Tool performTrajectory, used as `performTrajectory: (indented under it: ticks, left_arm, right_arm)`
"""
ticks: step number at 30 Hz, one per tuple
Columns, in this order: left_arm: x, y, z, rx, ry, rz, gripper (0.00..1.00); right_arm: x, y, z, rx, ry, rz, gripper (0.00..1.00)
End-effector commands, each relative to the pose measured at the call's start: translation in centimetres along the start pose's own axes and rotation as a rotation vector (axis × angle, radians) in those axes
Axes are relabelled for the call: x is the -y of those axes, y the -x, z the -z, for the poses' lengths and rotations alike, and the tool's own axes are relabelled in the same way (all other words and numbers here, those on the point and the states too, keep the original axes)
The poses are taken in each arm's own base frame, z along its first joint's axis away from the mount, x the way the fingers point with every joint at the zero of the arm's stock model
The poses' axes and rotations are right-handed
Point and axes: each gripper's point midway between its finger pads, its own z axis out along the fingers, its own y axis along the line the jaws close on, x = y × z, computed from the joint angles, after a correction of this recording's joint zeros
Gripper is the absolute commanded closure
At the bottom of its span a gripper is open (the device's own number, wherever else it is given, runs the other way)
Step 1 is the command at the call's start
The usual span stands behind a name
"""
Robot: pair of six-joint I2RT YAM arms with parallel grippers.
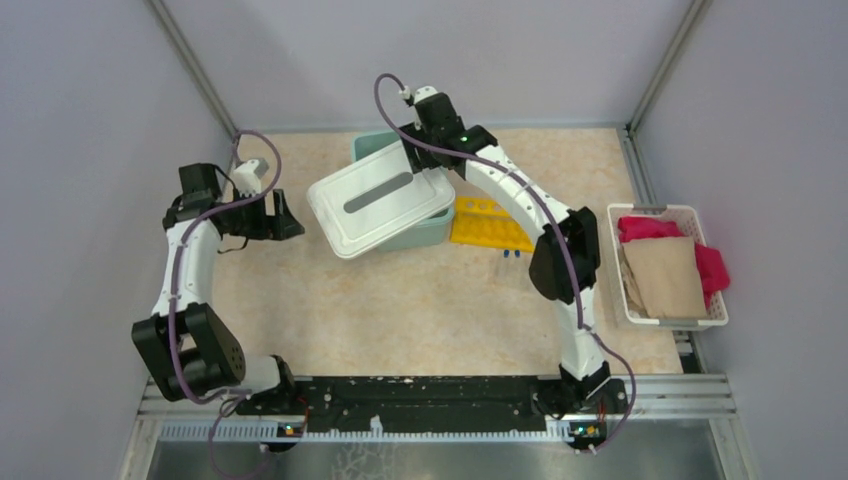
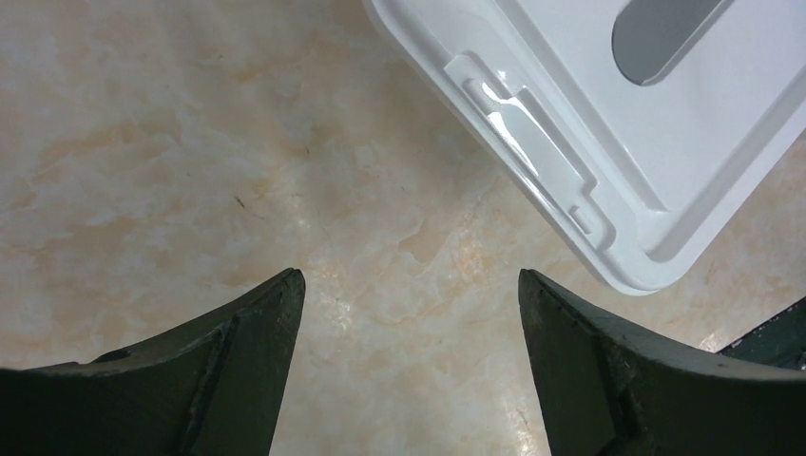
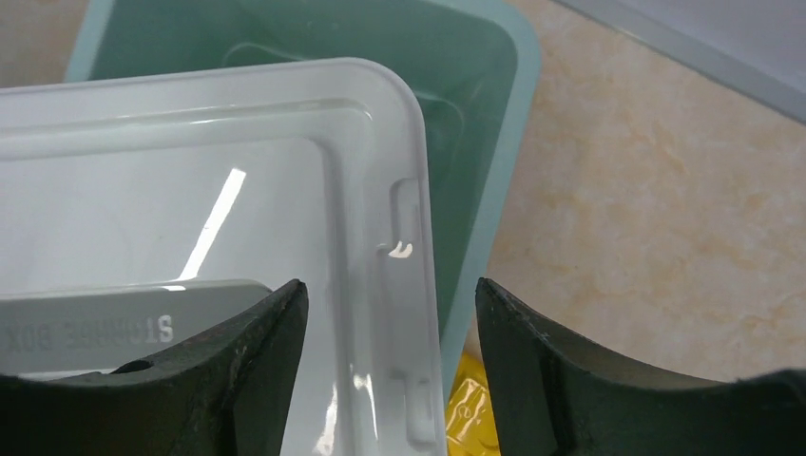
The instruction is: Organize the chemistry lab equipment
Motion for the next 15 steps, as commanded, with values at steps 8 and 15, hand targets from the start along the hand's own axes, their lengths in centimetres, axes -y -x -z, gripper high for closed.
performTrajectory:
  ticks: [8,15]
  left_arm:
    - [-1.8,-3.3,-2.8,-0.053,-0.017,-0.056,0.13]
    - [-0.1,-2.5,-4.4,-0.037,-0.096,-0.021,0.14]
  right_arm:
    - [2.3,1.0,-1.5,0.039,-0.016,-0.157,0.41]
    - [2.7,0.1,-1.9,0.017,0.014,-0.203,0.43]
